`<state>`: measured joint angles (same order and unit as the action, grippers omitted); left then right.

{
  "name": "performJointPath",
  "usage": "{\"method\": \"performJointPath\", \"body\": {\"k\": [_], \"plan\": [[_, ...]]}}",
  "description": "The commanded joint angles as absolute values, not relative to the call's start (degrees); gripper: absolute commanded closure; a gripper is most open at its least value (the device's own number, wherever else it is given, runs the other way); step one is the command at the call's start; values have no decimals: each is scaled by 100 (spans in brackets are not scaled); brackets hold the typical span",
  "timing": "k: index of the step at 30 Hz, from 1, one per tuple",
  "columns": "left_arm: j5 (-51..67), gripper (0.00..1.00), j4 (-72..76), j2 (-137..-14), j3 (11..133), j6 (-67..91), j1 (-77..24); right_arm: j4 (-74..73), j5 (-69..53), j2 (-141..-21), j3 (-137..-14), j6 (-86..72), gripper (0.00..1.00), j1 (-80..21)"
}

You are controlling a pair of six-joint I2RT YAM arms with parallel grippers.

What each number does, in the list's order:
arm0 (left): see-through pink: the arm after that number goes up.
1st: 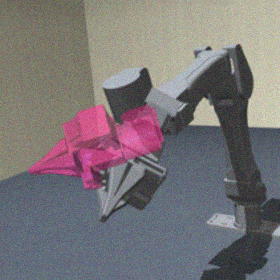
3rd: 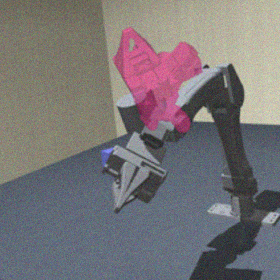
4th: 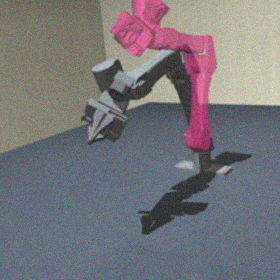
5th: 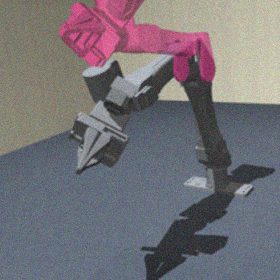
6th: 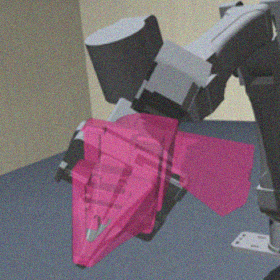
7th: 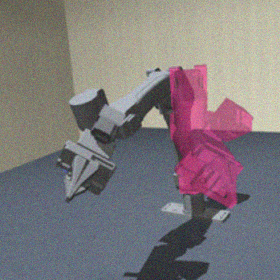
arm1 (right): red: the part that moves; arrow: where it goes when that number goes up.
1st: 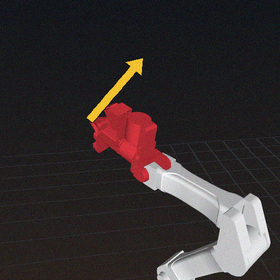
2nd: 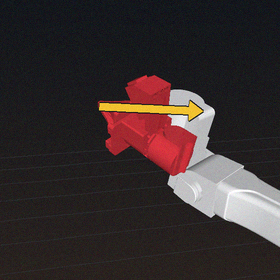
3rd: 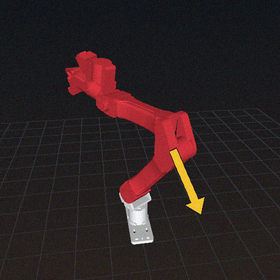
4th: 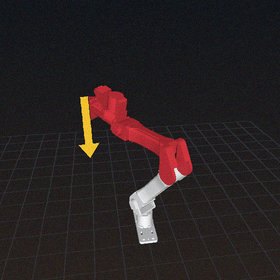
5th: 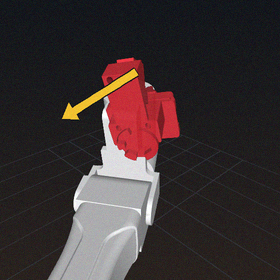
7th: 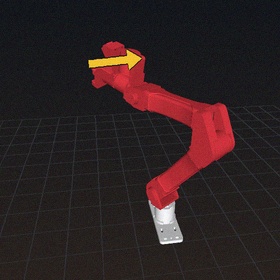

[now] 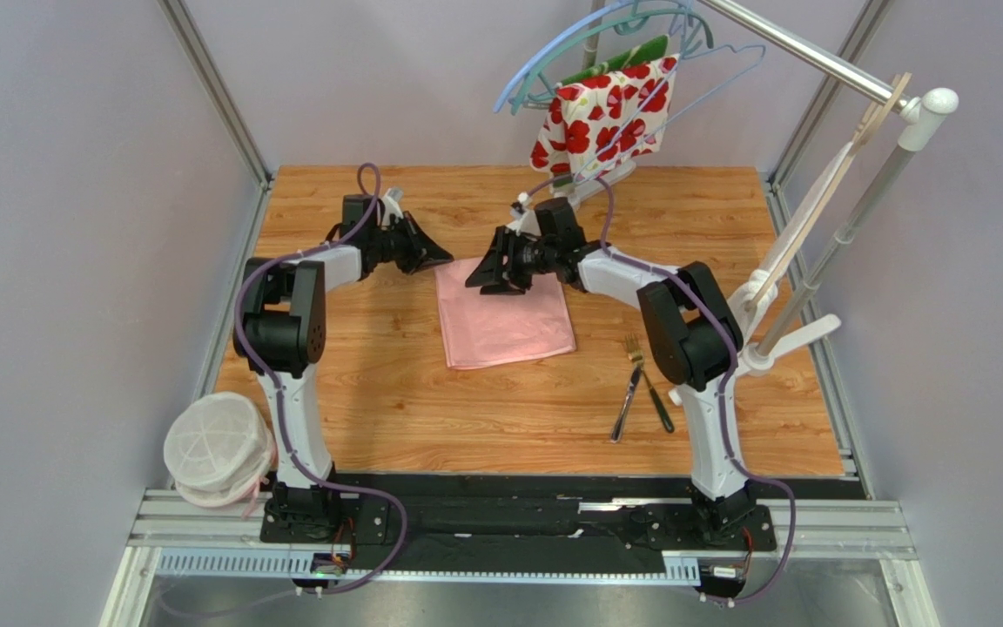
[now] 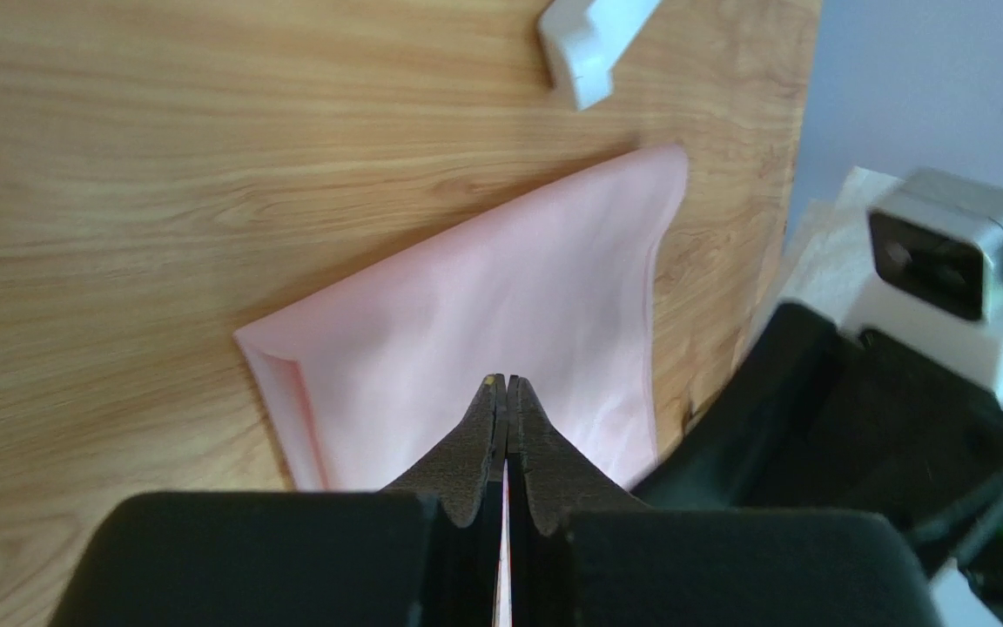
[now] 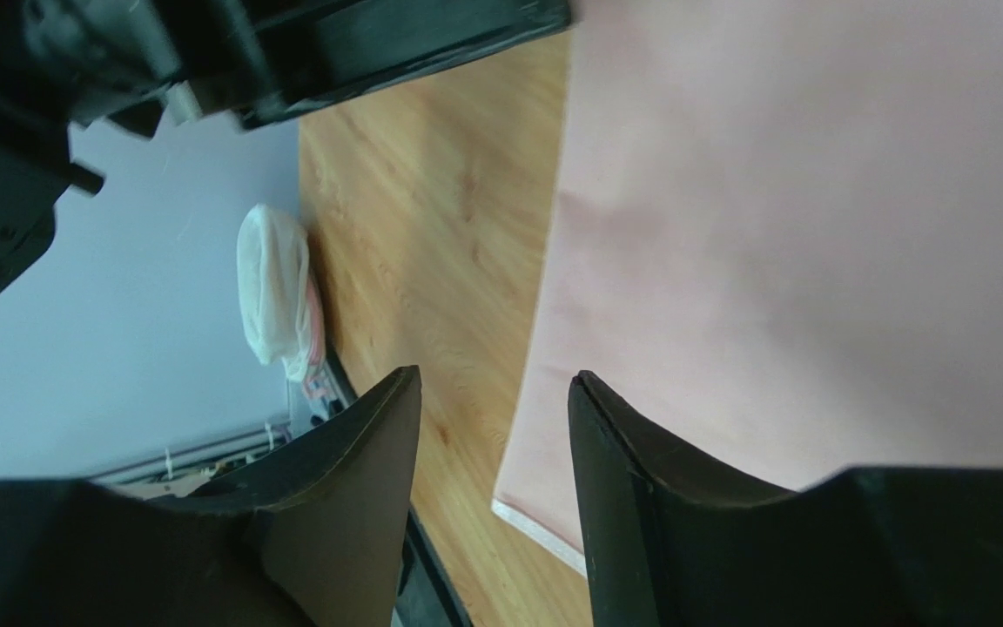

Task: Fold the napkin into a case and place the utensils inside
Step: Smooth out the square-folded napkin at the center of the board.

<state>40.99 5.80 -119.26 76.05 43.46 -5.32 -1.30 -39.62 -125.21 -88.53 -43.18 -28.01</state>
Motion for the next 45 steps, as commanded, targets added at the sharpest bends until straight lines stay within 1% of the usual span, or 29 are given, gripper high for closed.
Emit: {"method": "performJointPath", "body": {"k": [1,7,15,25,29,30,31,32,33,34,36,37,39,40,42,43,45], "plan": [[4263,100,501,-12093,7822,4474,-483,474,-4350,-12339,-8763,-4710,53,-3225],[3999,100,396,-12287,7875,4587,-369,975,-4570,-12603,-8622,-5054,61,-3532],[3868,100,607,-12709,7866,5141,-246,1494,-4789,-12964,-8481,-5440,61,-3682],[3955,100,738,-12771,7884,5300,-158,1818,-4860,-13254,-8192,-5484,60,-4130],[4104,100,694,-12762,7928,5169,-158,1600,-4799,-13237,-8086,-5265,60,-4166],[4139,100,668,-12596,7919,5064,-176,1600,-4816,-13193,-8016,-5239,60,-4157],[4044,95,590,-12447,7867,4932,-193,1634,-4825,-13062,-7972,-5230,59,-4131],[3895,88,284,-12254,7849,4574,-228,1591,-4825,-12974,-7954,-5195,58,-4113],[3641,76,99,-11869,7849,4405,-281,1504,-4843,-12894,-7963,-5081,57,-4087],[3552,62,-25,-11683,7840,4273,-307,1277,-4825,-12780,-7972,-5019,54,-4035],[3237,43,-526,-11078,7753,4026,-360,1056,-4773,-12447,-7963,-4914,51,-3982],[3130,39,-606,-10865,7543,3982,-369,881,-4764,-12341,-7937,-4809,48,-3903],[2684,37,-913,-10261,7322,3859,-439,617,-4685,-12007,-7875,-4685,46,-3832],[2550,36,-1027,-10083,7052,3850,-466,389,-4658,-11893,-7779,-4537,43,-3745],[2478,36,-1125,-9697,6743,3937,-580,247,-4571,-11515,-7638,-4404,42,-3648],[2513,36,-1116,-9616,6463,3964,-641,176,-4562,-11383,-7464,-4334,39,-3526],[2575,35,-1151,-9475,6206,3973,-843,150,-4544,-11024,-7278,-4272,38,-3367]]}}
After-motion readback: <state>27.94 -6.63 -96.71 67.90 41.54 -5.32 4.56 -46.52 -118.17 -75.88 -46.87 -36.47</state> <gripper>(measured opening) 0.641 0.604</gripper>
